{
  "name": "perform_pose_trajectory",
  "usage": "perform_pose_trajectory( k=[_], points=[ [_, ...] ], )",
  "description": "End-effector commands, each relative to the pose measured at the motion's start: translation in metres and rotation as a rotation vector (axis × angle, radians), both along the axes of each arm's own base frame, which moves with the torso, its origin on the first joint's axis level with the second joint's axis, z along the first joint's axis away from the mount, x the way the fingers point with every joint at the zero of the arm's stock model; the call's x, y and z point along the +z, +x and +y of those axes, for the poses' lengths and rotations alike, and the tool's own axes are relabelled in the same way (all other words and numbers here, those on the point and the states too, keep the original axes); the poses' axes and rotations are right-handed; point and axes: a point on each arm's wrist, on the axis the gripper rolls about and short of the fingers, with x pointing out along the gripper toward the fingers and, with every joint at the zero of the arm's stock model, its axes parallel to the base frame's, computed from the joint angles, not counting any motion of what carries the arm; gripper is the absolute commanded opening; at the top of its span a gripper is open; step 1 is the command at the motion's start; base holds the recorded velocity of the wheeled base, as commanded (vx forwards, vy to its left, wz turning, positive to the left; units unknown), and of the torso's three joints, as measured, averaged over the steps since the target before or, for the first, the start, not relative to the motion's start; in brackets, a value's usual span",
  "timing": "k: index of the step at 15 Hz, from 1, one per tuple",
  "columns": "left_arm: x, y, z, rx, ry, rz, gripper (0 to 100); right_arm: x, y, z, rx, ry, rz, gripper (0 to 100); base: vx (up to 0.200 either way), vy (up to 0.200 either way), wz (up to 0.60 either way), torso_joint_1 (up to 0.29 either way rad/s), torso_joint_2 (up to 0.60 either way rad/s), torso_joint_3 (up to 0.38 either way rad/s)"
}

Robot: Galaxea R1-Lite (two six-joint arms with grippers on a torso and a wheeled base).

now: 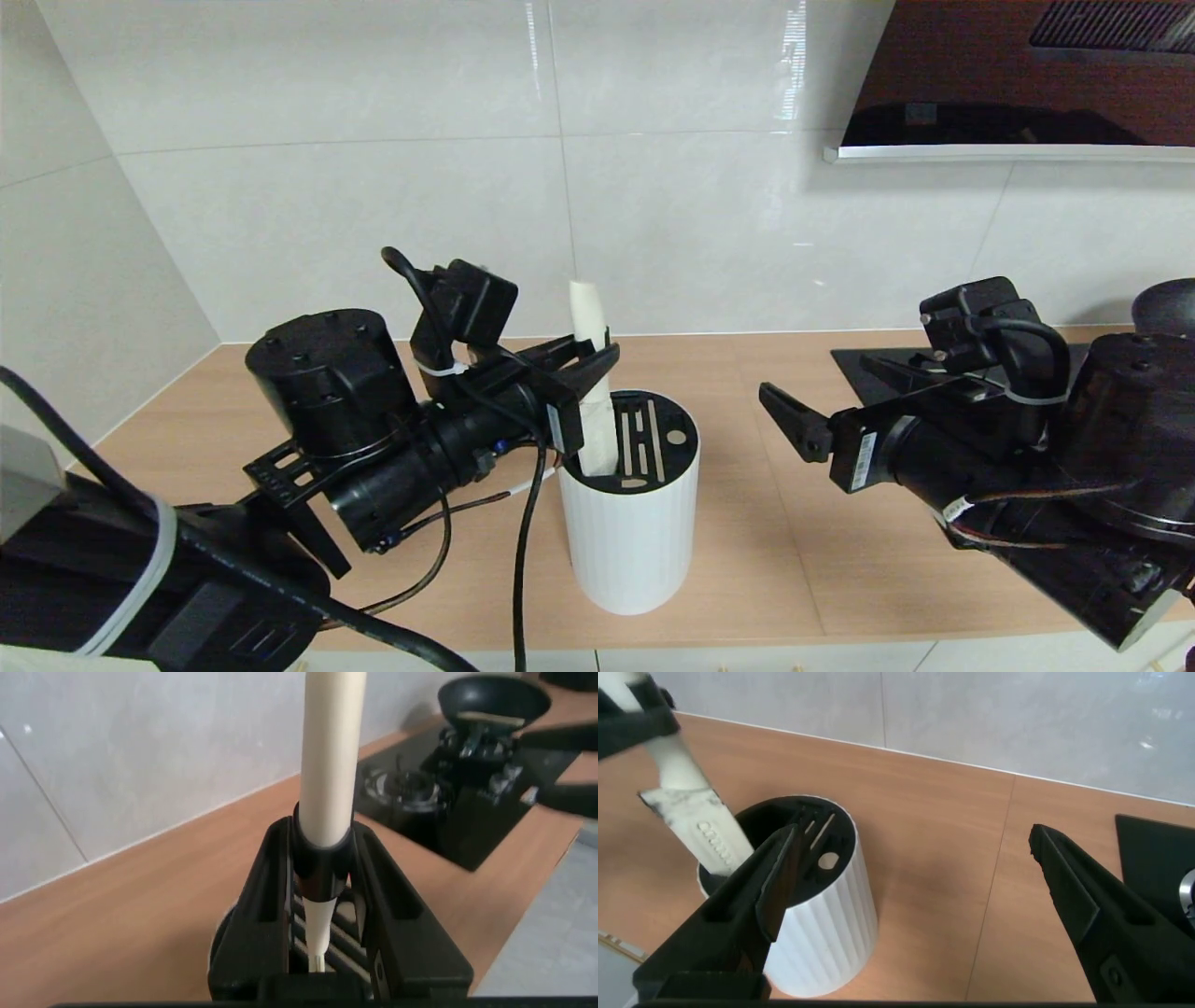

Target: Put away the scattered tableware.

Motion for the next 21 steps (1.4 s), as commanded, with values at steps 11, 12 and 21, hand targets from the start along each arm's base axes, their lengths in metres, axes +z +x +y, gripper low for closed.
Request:
perform_pose_trajectory(
  k=[11, 12, 21],
  points=[
    [-0.032, 0.011, -0.007, 0.036, 0.086, 0.06, 0, -0.004, 0.001, 0.001, 0.001, -0.01, 0.01, 100, 0.0, 0.0, 0.0, 0.0, 0.0, 0.0],
    [-0.031, 0.01, -0.007, 0.035, 0.084, 0.058, 0, -0.004, 0.001, 0.001, 0.001, -0.01, 0.01, 100, 0.0, 0.0, 0.0, 0.0, 0.0, 0.0],
    [-0.014, 0.001, -0.005, 0.118, 0.013, -0.029, 100, -0.003, 0.001, 0.001, 0.001, -0.009, 0.009, 100, 0.0, 0.0, 0.0, 0.0, 0.0, 0.0]
  ],
)
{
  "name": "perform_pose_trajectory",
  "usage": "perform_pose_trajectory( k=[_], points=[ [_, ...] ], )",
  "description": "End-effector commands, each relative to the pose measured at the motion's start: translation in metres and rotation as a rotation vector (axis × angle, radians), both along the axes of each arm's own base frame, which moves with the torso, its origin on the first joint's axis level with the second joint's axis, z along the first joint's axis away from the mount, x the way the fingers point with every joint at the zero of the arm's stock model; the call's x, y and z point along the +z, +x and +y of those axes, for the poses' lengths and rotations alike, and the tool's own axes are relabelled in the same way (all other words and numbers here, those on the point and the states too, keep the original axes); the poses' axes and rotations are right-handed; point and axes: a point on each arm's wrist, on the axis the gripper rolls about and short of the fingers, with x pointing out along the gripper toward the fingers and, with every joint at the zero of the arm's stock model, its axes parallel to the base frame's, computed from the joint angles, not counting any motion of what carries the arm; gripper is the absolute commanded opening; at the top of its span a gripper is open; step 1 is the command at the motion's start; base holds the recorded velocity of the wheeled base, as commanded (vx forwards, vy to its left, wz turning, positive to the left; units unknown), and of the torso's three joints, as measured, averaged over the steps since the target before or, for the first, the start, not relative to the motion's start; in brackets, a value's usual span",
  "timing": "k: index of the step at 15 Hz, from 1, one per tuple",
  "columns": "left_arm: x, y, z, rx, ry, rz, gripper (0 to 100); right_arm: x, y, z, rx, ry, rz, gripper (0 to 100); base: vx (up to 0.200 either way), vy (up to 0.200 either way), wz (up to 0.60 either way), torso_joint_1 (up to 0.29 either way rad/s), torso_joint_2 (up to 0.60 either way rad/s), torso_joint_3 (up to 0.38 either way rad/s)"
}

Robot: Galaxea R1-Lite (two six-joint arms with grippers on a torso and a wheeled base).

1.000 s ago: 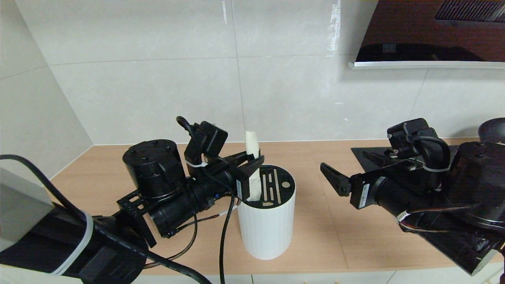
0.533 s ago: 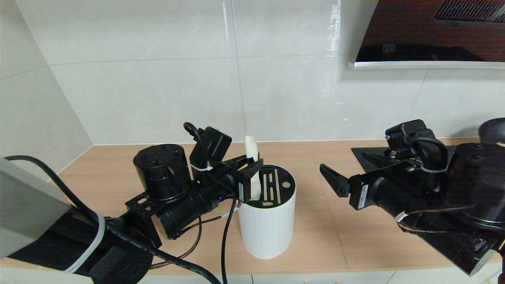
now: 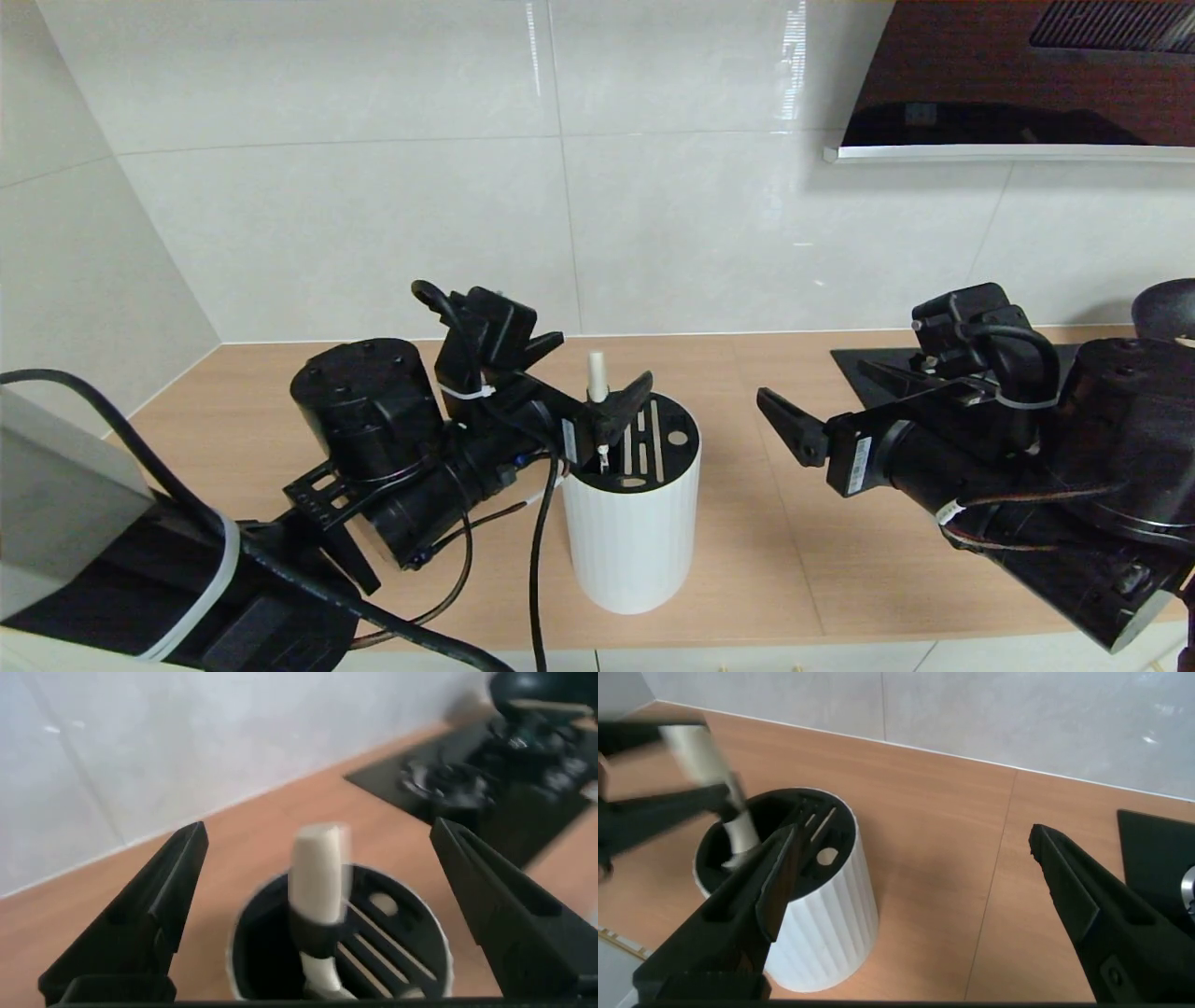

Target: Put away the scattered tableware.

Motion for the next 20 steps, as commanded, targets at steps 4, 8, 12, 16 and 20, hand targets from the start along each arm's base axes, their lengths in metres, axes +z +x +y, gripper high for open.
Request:
perform_pose_trajectory(
  k=[4, 8, 12, 16, 20],
  points=[
    [0.037, -0.036, 0.024, 0.02, -0.106, -0.093, 100, 0.003, -0.001, -0.001, -0.004, 0.009, -0.009, 100, 0.0, 0.0, 0.0, 0.0, 0.0, 0.0],
    [0.075, -0.088, 0.077, 0.085, -0.187, -0.223, 100, 0.018, -0.018, -0.034, -0.059, 0.062, -0.07, 100, 0.0, 0.0, 0.0, 0.0, 0.0, 0.0],
    [0.074, -0.153, 0.14, 0.25, -0.154, -0.213, 100, 0.008, -0.079, -0.119, -0.264, 0.107, -0.144, 100, 0.0, 0.0, 0.0, 0.0, 0.0, 0.0],
    [0.052, -0.235, 0.173, 0.286, -0.1, -0.113, 100, -0.004, -0.153, -0.17, -0.461, 0.154, -0.269, 100, 0.0, 0.0, 0.0, 0.0, 0.0, 0.0],
    [0.015, -0.305, 0.201, 0.393, -0.079, -0.054, 100, -0.021, -0.209, -0.187, -0.513, 0.056, -0.231, 100, 0.0, 0.0, 0.0, 0.0, 0.0, 0.0]
  ],
)
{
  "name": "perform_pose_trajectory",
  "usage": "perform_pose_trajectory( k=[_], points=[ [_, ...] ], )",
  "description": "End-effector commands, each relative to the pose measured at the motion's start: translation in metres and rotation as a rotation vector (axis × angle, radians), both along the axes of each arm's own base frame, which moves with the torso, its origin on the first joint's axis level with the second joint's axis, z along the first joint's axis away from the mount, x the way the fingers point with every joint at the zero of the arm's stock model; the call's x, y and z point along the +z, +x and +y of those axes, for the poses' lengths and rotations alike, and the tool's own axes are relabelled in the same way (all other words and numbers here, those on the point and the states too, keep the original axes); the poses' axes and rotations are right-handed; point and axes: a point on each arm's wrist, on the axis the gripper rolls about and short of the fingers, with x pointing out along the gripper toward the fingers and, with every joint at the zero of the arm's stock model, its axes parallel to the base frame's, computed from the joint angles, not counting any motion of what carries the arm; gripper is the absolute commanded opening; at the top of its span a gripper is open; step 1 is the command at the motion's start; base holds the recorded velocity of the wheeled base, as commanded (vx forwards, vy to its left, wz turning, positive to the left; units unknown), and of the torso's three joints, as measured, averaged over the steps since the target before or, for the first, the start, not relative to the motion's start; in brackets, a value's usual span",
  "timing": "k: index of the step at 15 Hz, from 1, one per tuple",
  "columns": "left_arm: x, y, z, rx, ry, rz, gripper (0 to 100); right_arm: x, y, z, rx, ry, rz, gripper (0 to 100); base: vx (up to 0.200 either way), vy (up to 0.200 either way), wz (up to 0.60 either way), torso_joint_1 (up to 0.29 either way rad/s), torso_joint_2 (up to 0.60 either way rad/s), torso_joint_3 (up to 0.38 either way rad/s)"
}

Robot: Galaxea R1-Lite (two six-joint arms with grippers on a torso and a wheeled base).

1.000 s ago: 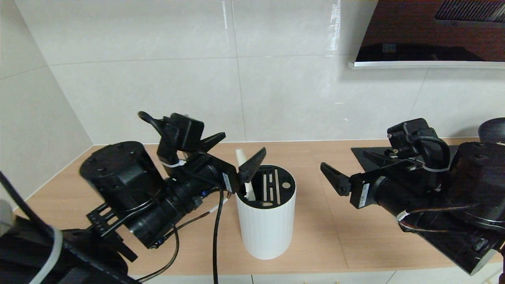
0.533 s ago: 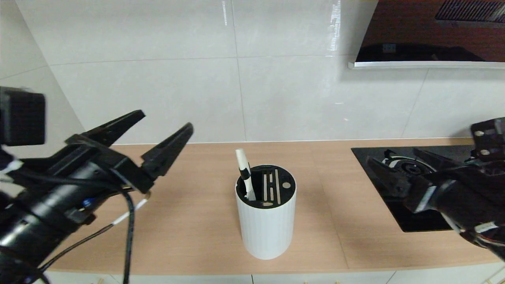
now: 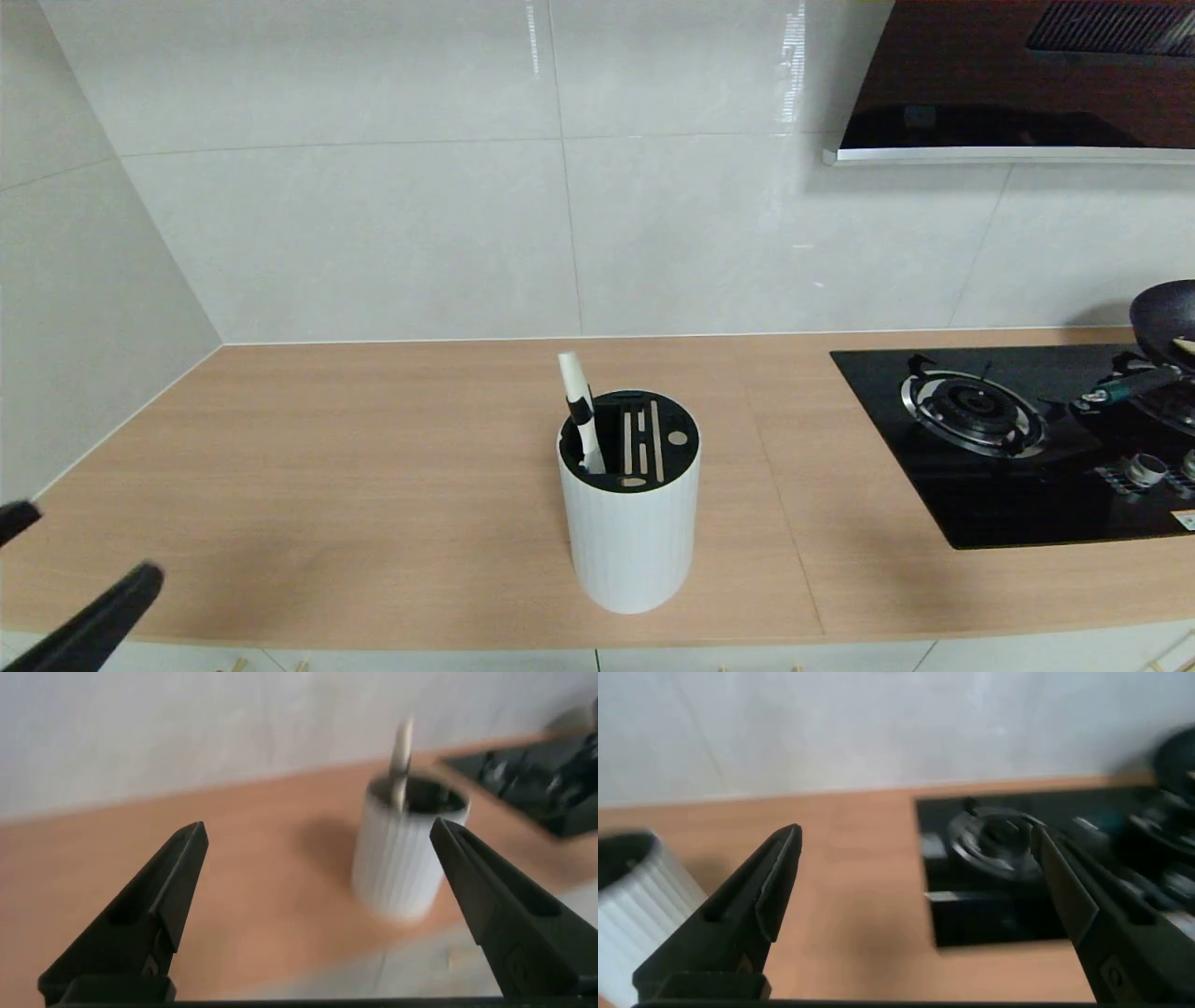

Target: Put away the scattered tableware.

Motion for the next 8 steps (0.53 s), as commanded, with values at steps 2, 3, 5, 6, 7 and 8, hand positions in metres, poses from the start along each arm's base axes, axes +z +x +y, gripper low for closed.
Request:
perform_pose_trajectory(
  k=[2, 3, 5, 6, 7, 8],
  points=[
    [-0.034, -0.081, 0.027, 0.168, -0.06, -0.11, 100, -0.02, -0.084, -0.02, -0.154, -0.039, -0.112, 100, 0.0, 0.0, 0.0, 0.0, 0.0, 0.0],
    [-0.035, -0.079, 0.028, 0.208, -0.075, -0.101, 100, -0.019, -0.084, -0.019, -0.18, -0.039, -0.113, 100, 0.0, 0.0, 0.0, 0.0, 0.0, 0.0],
    [-0.03, -0.076, 0.025, 0.299, -0.104, -0.078, 100, -0.019, -0.088, -0.016, -0.262, -0.044, -0.14, 100, 0.0, 0.0, 0.0, 0.0, 0.0, 0.0],
    [-0.028, -0.077, 0.022, 0.35, -0.108, -0.091, 100, -0.023, -0.091, -0.014, -0.293, -0.047, -0.146, 100, 0.0, 0.0, 0.0, 0.0, 0.0, 0.0],
    [-0.03, -0.077, 0.021, 0.367, -0.094, -0.088, 100, -0.034, -0.092, -0.013, -0.283, -0.057, -0.116, 100, 0.0, 0.0, 0.0, 0.0, 0.0, 0.0],
    [-0.037, -0.073, 0.021, 0.377, -0.091, -0.062, 100, -0.044, -0.09, -0.013, -0.278, -0.052, -0.104, 100, 0.0, 0.0, 0.0, 0.0, 0.0, 0.0]
  ],
)
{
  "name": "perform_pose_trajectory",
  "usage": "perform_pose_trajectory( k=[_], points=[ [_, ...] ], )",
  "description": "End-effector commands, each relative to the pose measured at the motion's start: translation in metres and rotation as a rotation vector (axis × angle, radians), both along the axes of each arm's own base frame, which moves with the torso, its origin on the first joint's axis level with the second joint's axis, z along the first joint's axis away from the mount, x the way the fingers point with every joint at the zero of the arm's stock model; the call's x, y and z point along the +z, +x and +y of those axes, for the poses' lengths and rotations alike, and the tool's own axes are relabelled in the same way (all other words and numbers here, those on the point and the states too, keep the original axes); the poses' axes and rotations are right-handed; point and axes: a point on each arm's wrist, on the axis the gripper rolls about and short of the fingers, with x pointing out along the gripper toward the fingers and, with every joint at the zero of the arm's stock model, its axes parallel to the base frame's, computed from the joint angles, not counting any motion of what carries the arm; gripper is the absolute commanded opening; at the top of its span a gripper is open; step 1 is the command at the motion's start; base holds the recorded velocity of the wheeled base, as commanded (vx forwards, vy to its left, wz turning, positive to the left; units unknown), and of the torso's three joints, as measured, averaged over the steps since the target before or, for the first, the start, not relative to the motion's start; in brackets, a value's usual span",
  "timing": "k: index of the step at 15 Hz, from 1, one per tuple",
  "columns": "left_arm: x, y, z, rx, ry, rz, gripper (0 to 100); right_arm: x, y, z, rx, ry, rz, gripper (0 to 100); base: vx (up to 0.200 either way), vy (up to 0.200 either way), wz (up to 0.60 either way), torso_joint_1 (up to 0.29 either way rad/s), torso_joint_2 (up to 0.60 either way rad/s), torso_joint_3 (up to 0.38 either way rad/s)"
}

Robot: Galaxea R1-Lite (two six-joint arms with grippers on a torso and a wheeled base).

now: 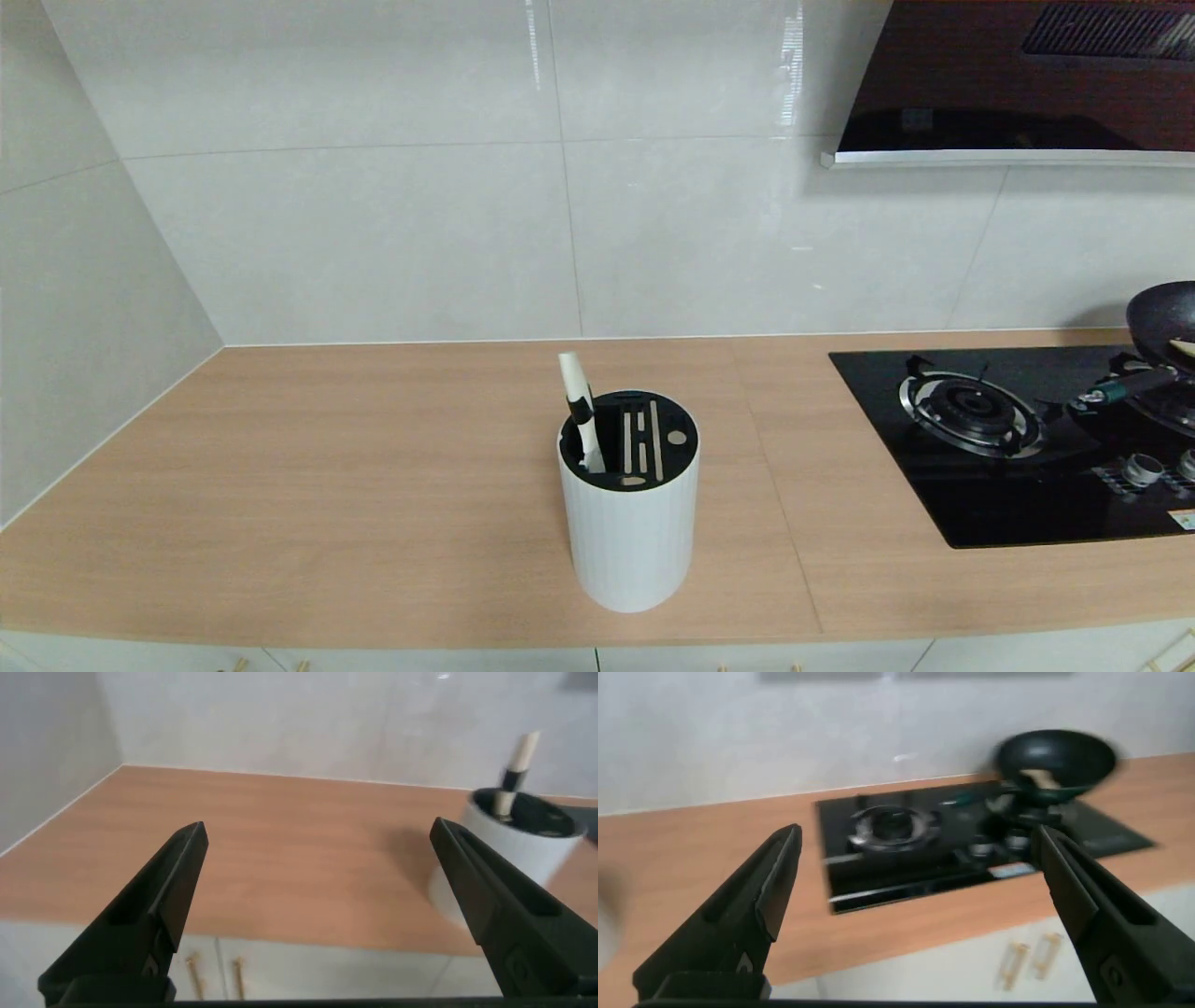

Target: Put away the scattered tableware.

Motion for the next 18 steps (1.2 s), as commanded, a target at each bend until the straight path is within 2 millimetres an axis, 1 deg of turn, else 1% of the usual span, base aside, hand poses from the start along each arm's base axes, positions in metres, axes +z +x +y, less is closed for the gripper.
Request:
perform_pose_trajectory(
  k=[1, 2, 3, 4, 5, 6, 8, 10, 11, 12, 15, 18],
  points=[
    [-0.015, 0.006, -0.002, 0.044, -0.006, 0.033, 100, -0.022, -0.001, 0.001, -0.014, 0.005, -0.005, 100, 0.0, 0.0, 0.0, 0.0, 0.0, 0.0],
    [-0.029, 0.014, -0.003, 0.079, -0.004, 0.044, 100, -0.033, 0.005, 0.001, -0.013, 0.003, 0.006, 100, 0.0, 0.0, 0.0, 0.0, 0.0, 0.0],
    [-0.037, 0.018, -0.004, 0.103, 0.005, 0.039, 100, -0.038, 0.008, 0.001, -0.012, 0.0, 0.006, 100, 0.0, 0.0, 0.0, 0.0, 0.0, 0.0],
    [-0.061, 0.026, -0.006, 0.171, 0.09, 0.021, 100, -0.046, 0.013, 0.001, -0.008, -0.011, -0.018, 100, 0.0, 0.0, 0.0, 0.0, 0.0, 0.0],
    [-0.068, 0.021, -0.007, 0.18, 0.136, -0.008, 100, -0.048, 0.013, 0.001, -0.002, -0.015, -0.002, 100, 0.0, 0.0, 0.0, 0.0, 0.0, 0.0],
    [-0.076, 0.021, -0.008, 0.155, 0.145, 0.059, 100, -0.052, 0.014, 0.001, 0.001, -0.015, 0.045, 100, 0.0, 0.0, 0.0, 0.0, 0.0, 0.0],
    [-0.076, 0.021, -0.008, 0.16, 0.142, 0.068, 100, -0.059, 0.014, 0.001, 0.005, -0.016, 0.118, 100, 0.0, 0.0, 0.0, 0.0, 0.0, 0.0],
    [-0.078, 0.022, -0.009, 0.104, 0.148, 0.075, 100, -0.058, 0.014, 0.002, 0.043, -0.019, 0.106, 100, 0.0, 0.0, 0.0, 0.0, 0.0, 0.0],
    [-0.078, 0.022, -0.011, 0.03, 0.14, 0.073, 100, -0.059, 0.015, 0.005, 0.167, -0.025, 0.108, 100, 0.0, 0.0, 0.0, 0.0, 0.0, 0.0],
    [-0.084, 0.022, -0.012, -0.038, 0.117, 0.121, 100, -0.06, 0.015, 0.007, 0.259, -0.024, 0.118, 100, 0.0, 0.0, 0.0, 0.0, 0.0, 0.0],
    [-0.082, 0.022, -0.012, -0.032, 0.071, 0.109, 100, -0.06, 0.014, 0.007, 0.273, -0.039, 0.152, 100, 0.0, 0.0, 0.0, 0.0, 0.0, 0.0],
    [-0.082, 0.022, -0.012, -0.031, 0.075, 0.109, 100, -0.06, 0.014, 0.005, 0.195, 0.027, 0.134, 100, 0.0, 0.0, 0.0, 0.0, 0.0, 0.0]
  ],
)
